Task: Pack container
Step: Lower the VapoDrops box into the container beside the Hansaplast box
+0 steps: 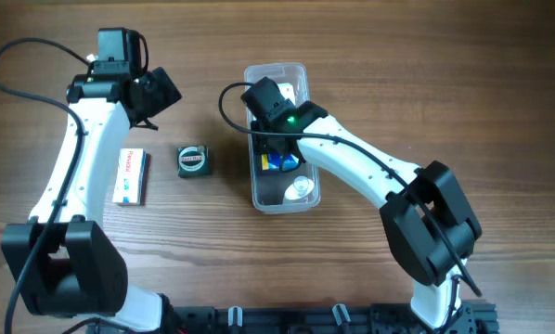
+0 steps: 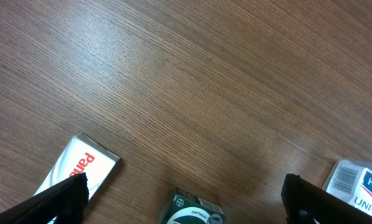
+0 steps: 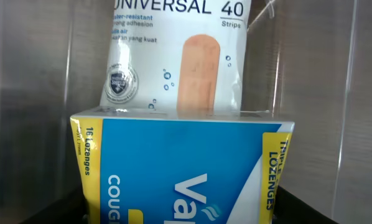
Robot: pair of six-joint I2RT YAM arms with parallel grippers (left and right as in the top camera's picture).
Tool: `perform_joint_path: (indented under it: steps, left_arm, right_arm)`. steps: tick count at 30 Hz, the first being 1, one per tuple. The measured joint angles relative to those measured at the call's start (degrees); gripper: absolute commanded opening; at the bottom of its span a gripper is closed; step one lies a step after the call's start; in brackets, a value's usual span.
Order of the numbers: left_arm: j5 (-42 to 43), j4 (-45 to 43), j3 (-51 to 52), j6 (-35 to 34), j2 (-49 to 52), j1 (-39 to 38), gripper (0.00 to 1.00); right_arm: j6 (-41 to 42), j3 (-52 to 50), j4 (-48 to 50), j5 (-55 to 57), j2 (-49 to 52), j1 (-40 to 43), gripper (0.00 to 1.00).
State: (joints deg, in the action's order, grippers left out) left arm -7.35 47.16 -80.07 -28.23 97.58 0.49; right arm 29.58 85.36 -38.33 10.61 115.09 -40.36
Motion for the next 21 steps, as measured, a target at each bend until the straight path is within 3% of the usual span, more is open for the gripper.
perform_joint_path:
  steps: [21]
  left_arm:
    - [0.0, 0.0, 0.0, -0.4, 0.0, 0.0, 1.0]
  right_arm:
    - [0.0, 0.2, -3.8, -1.5, -5.7, 0.0, 0.72]
